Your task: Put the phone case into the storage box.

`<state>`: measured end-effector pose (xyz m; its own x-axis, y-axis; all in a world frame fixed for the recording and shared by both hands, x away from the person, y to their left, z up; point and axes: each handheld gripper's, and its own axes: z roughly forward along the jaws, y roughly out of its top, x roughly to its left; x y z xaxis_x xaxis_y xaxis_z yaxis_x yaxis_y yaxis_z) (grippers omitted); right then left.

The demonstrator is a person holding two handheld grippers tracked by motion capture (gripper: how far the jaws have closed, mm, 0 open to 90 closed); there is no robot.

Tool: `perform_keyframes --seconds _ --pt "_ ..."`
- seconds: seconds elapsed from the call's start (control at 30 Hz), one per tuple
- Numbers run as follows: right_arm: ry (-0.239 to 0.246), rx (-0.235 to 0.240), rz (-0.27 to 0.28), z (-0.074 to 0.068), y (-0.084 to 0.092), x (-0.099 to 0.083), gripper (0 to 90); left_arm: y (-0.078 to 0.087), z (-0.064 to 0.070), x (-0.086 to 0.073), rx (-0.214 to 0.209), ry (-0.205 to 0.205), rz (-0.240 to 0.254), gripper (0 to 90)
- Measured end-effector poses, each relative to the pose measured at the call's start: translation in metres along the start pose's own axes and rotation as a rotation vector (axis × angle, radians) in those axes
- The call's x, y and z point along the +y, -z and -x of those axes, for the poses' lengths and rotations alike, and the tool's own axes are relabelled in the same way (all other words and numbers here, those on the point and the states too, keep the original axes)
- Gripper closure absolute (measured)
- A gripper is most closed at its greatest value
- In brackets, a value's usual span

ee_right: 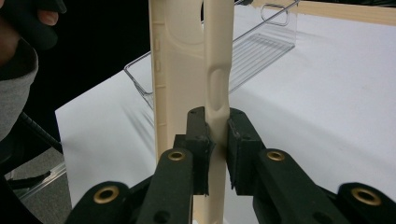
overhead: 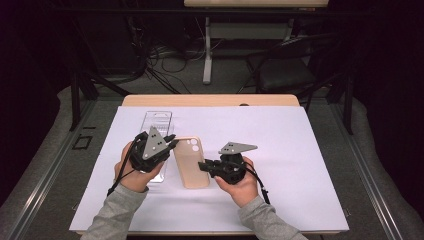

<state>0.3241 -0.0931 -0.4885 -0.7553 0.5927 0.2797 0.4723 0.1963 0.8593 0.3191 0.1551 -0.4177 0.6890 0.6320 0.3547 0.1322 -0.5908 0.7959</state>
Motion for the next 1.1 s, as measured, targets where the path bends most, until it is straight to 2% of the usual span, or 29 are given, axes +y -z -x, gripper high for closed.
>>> perform_keyframes --seconds 0.53,0.8,1.1 --pt "-0.013 0.01 0.0 0.0007 -0.0011 -0.0003 79.5 -0.0009 -0.0008 -0.0009 -0.003 0.018 -0.005 80.4" --pt "-0.019 0.011 -0.001 0.0013 -0.001 -0.0003 77.8 -0.0011 -0.002 -0.002 0.009 0.02 -0.008 80.4" --pt "-0.024 0.02 0.01 0.0015 -0.001 0.0 70.9 -0.0016 -0.0021 -0.0027 0.026 0.014 -0.014 80.4"
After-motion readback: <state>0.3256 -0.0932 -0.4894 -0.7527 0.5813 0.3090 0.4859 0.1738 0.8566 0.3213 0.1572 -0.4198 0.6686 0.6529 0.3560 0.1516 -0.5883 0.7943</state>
